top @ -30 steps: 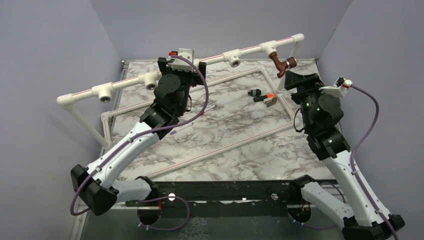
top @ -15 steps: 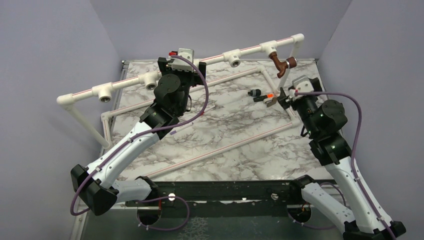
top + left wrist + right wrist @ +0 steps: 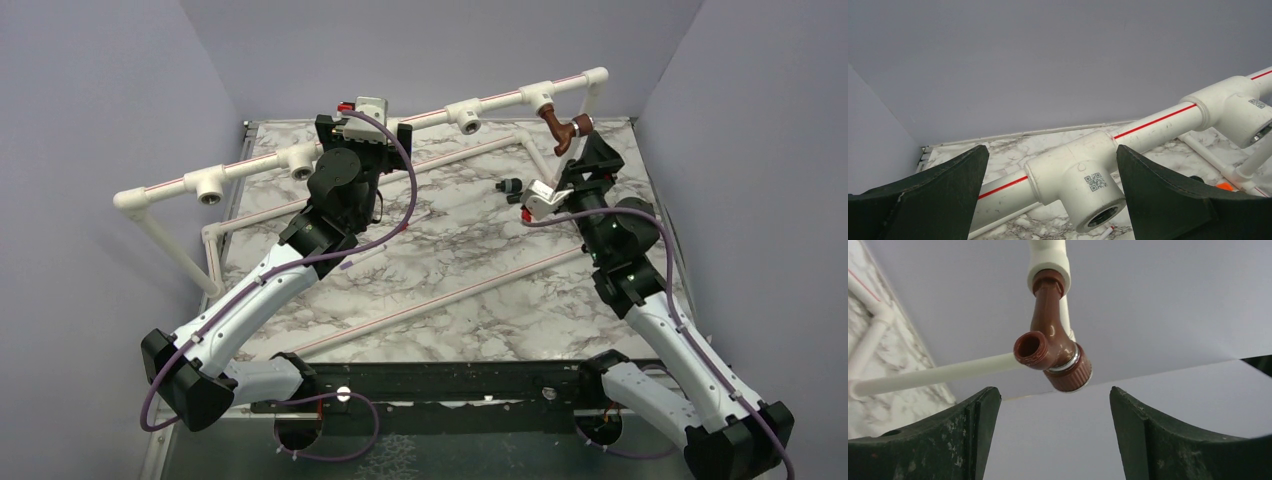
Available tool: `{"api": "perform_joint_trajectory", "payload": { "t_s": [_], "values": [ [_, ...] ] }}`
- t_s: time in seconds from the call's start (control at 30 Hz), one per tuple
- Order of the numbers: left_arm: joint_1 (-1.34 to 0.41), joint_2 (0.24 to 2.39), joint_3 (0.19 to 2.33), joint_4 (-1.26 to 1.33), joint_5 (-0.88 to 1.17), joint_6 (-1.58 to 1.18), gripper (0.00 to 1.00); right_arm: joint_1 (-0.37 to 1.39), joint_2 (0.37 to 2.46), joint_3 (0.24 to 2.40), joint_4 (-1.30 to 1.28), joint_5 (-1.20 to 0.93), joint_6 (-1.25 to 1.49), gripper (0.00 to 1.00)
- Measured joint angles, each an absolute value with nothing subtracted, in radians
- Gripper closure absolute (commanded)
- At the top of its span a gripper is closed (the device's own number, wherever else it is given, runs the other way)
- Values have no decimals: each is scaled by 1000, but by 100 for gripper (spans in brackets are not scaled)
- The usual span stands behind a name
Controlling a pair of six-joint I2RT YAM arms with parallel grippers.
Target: Install the water faucets
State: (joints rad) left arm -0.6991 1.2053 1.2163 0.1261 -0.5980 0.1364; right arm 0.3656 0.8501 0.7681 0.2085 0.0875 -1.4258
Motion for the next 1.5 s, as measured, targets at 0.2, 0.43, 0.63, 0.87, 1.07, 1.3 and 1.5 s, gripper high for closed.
{"api": "perform_joint_trajectory", "payload": {
  "t_s": [0.2,0.43,0.63,0.87,1.07,1.3,1.5],
  "values": [
    [-699,1205,1216,126,-598,136,1,374,907,760,374,88,-1600,17],
    [-699,1205,1216,126,-597,136,1,387,977,762,449,88,-1679,25],
    [-699,1205,1216,126,-597,136,1,392,1031,764,490,91,-1705,36],
    [-699,1205,1216,126,-597,136,1,392,1082,765,533,100,-1713,58],
    [-699,1205,1215,128,-596,137,1,395,1097,768,568,113,-1673,99],
    [-699,1206,1215,130,-595,137,1,398,1089,768,582,118,-1443,99],
    [-701,1206,1215,130,-595,137,1,397,1071,798,540,116,-1043,99]
  ]
}}
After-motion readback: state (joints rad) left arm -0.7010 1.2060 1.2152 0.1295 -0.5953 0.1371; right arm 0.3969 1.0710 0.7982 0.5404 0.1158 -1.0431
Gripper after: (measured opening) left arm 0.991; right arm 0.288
